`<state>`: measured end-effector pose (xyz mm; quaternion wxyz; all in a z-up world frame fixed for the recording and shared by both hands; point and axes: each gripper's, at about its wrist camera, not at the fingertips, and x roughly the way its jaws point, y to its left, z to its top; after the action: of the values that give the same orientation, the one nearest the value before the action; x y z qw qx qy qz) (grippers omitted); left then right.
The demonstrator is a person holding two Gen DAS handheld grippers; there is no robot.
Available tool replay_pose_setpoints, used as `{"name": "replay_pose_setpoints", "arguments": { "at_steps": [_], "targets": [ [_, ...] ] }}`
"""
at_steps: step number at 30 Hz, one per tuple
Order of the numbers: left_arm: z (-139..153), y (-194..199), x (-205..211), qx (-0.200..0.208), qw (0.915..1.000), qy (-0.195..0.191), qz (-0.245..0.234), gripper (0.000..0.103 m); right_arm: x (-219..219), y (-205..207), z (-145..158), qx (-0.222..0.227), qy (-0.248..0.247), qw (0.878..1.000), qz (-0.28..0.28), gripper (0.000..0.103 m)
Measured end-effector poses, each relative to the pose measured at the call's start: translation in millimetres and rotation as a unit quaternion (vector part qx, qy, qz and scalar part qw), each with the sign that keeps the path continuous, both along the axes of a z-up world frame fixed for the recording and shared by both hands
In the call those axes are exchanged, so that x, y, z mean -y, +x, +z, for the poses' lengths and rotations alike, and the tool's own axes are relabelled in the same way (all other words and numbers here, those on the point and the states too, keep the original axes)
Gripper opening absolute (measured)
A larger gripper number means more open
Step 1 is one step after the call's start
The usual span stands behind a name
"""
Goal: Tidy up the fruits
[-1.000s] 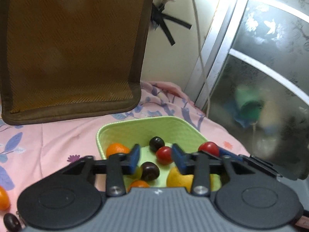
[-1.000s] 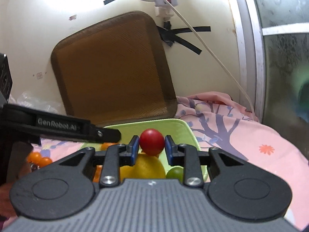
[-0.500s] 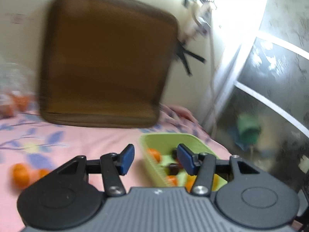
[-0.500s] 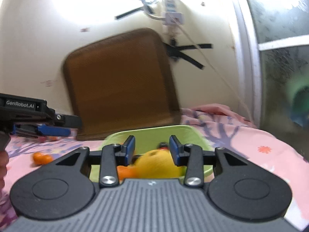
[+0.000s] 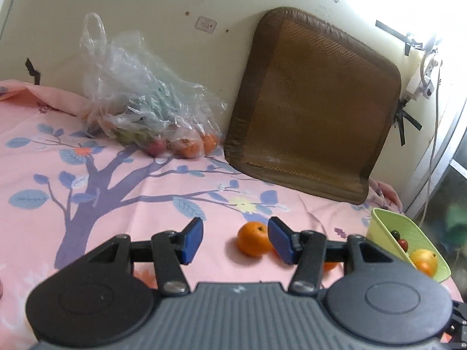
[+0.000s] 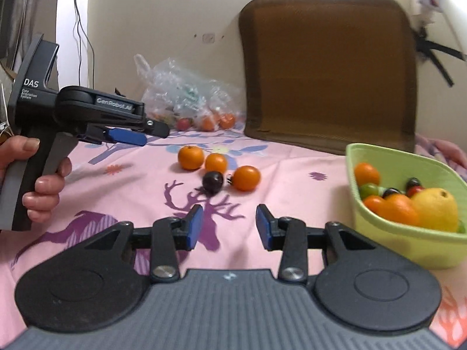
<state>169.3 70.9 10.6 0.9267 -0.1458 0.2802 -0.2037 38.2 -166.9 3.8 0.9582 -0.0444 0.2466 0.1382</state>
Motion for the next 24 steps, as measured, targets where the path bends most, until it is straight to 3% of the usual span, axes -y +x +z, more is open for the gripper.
{"name": "replay_pose_setpoints", "arguments": {
  "at_steps": [7,11,15,17,18,24],
  "targets": [
    [-7,28,22,-0.019,0.9988,-0.005,-0.044,0.05,-26,38,-4,-0.032,0.009,0.999,0.006,0.043],
    [-18,32,29,-0.026,0.9987,0.005,-0.043,0.055,-35,54,-9,-0.053,0.013,0.998,0.003,0.042],
    [-23,37,30,-0.038,0.9982,0.006,-0.046,0.042,-37,68,-14,-0.073,0.025,0.997,-0.009,0.042],
    [-25,38,32,-0.041,0.9977,0.006,-0.054,0.037,-37,72,-15,-0.075,0.032,0.997,-0.014,0.037],
    [-24,37,32,-0.037,0.9978,0.01,-0.054,0.036,-36,73,-15,-0.076,0.034,0.996,-0.016,0.023],
    [-23,17,28,-0.049,0.997,-0.004,-0.06,0.035,-25,45,-9,-0.068,0.039,0.997,-0.009,0.023]
  ]
}}
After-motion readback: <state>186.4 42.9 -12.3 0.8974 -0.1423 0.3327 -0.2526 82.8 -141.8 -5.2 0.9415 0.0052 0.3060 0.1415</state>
